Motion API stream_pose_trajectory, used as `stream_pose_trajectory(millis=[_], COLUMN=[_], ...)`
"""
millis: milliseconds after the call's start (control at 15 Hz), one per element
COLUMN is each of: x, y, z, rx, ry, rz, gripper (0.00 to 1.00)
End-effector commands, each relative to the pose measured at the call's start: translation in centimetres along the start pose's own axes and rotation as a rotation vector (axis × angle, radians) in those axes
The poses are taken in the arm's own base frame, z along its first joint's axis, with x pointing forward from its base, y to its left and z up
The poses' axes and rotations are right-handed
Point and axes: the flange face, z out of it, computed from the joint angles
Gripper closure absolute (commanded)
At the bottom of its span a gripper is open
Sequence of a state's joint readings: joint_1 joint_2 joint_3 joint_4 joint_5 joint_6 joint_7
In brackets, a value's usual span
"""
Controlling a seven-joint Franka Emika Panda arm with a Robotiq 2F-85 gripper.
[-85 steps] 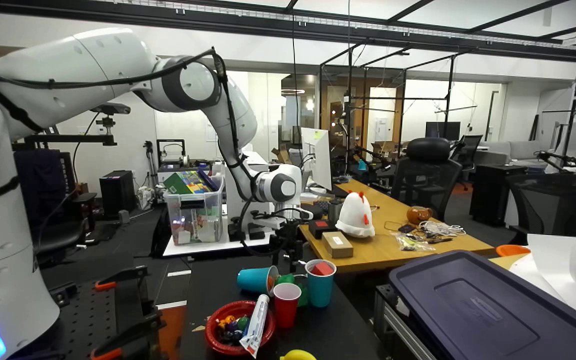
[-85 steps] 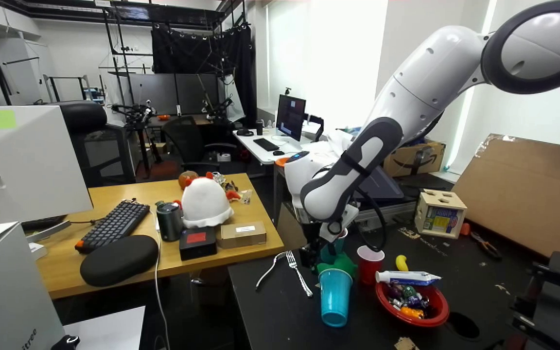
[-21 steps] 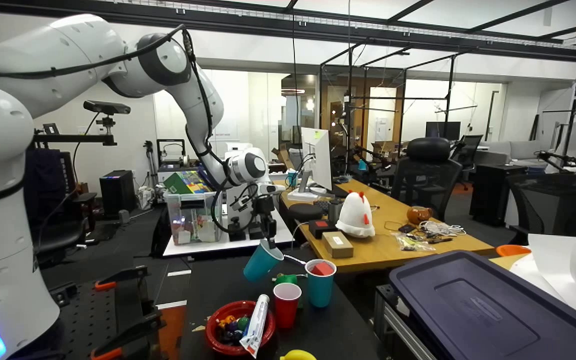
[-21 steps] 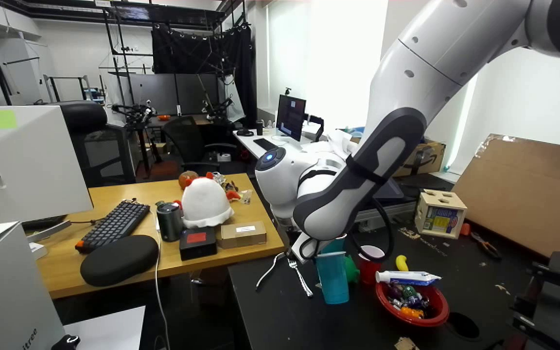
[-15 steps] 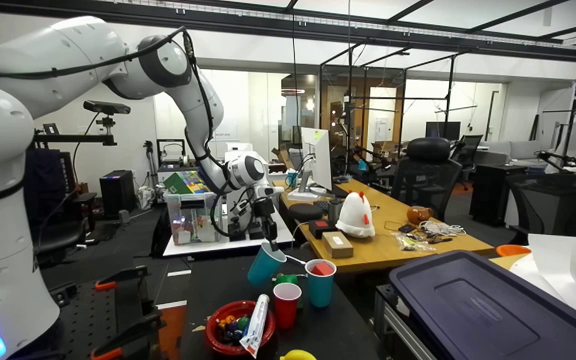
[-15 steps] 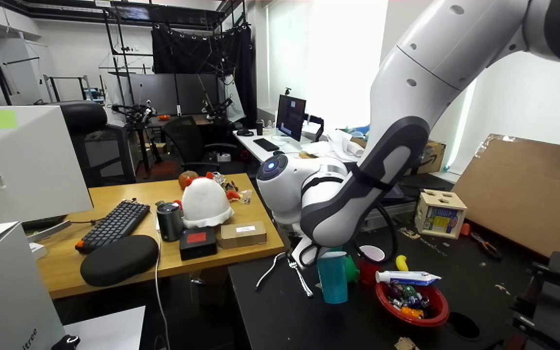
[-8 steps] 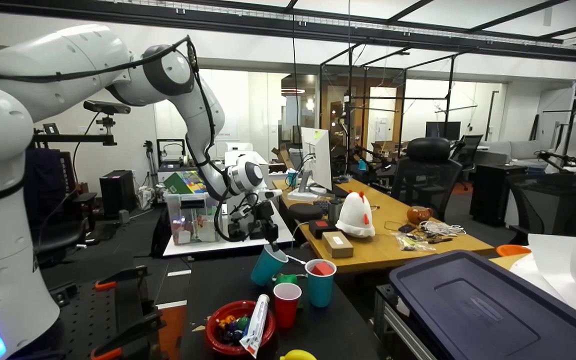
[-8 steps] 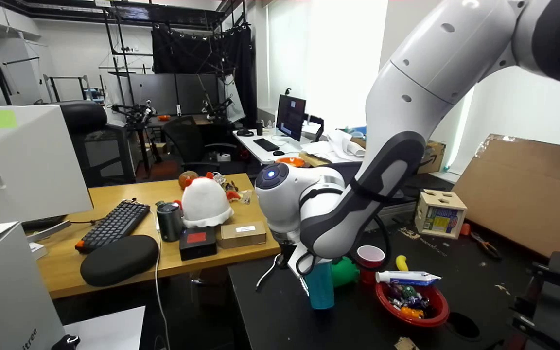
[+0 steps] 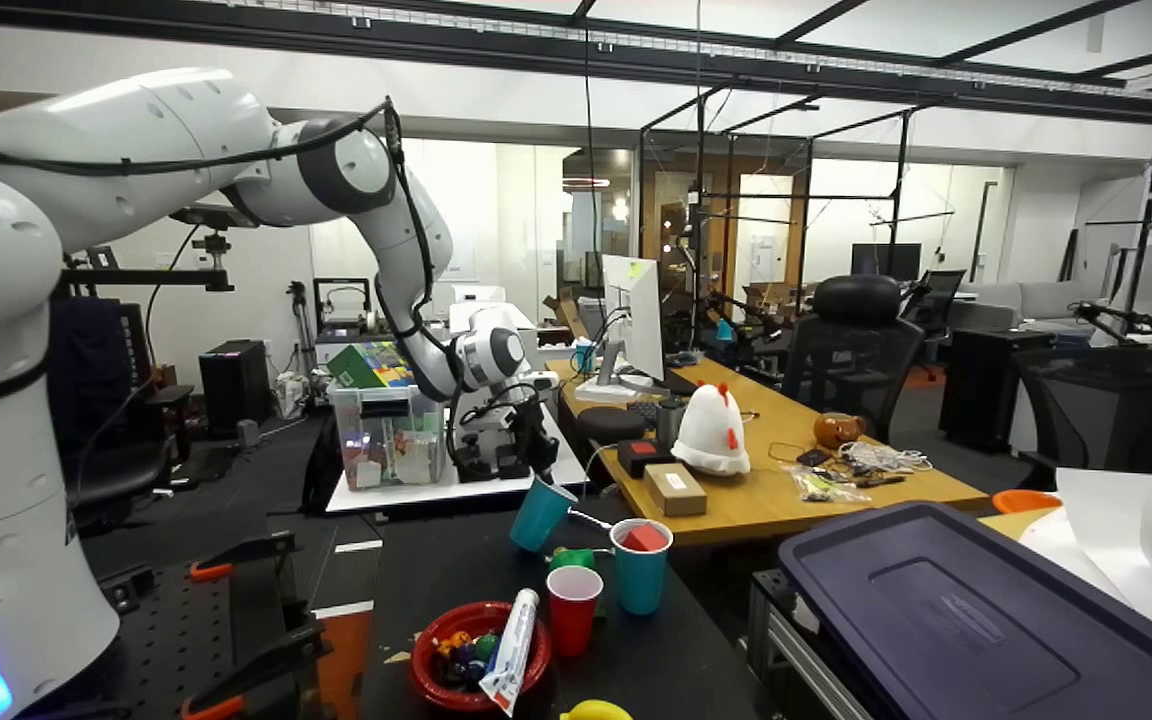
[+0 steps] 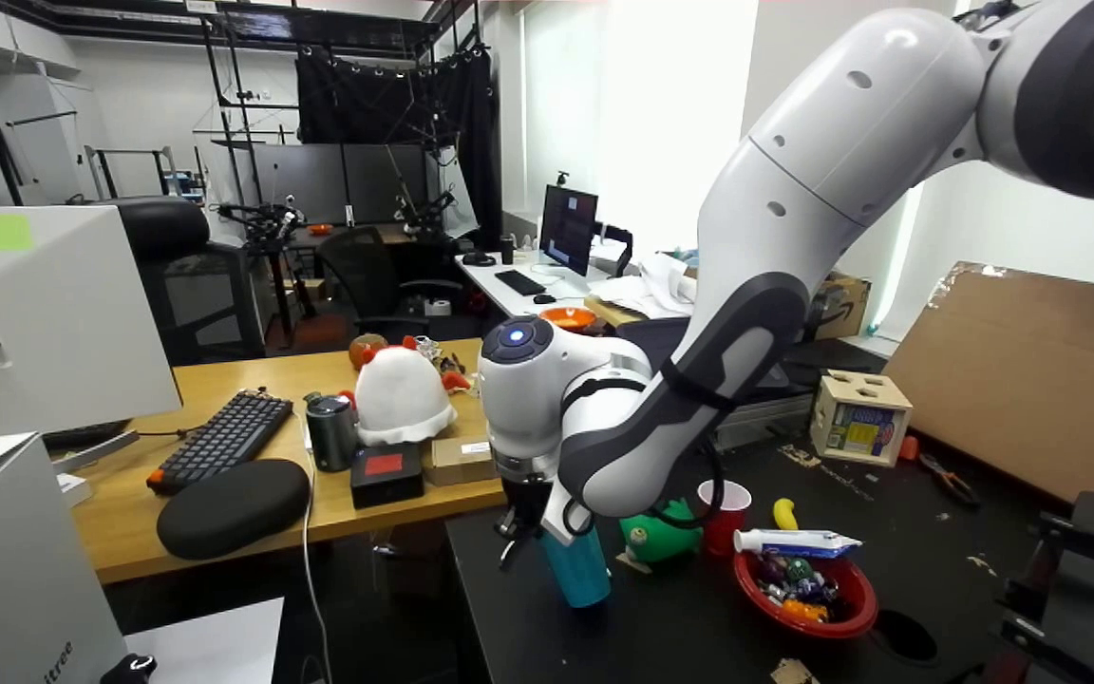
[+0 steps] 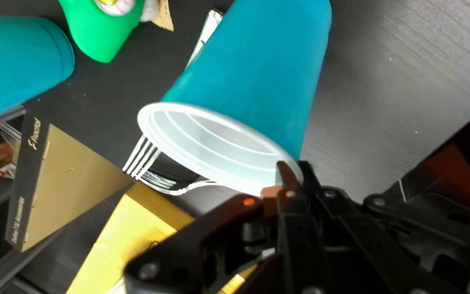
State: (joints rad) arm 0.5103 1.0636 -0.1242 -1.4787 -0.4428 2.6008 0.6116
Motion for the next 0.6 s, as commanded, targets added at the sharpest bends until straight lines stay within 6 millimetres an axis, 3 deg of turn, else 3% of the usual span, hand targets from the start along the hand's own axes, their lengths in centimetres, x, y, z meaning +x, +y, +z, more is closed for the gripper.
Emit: stream_pose_trajectory(millis=[0, 533], x=[1.4, 0.5], y=[-0.9, -0.6], z=[-0.9, -0.9], rx=[0.037, -0.068], ry=[0.037, 0.052], rz=[-0.089, -0.133], gripper=[0.99, 0.99])
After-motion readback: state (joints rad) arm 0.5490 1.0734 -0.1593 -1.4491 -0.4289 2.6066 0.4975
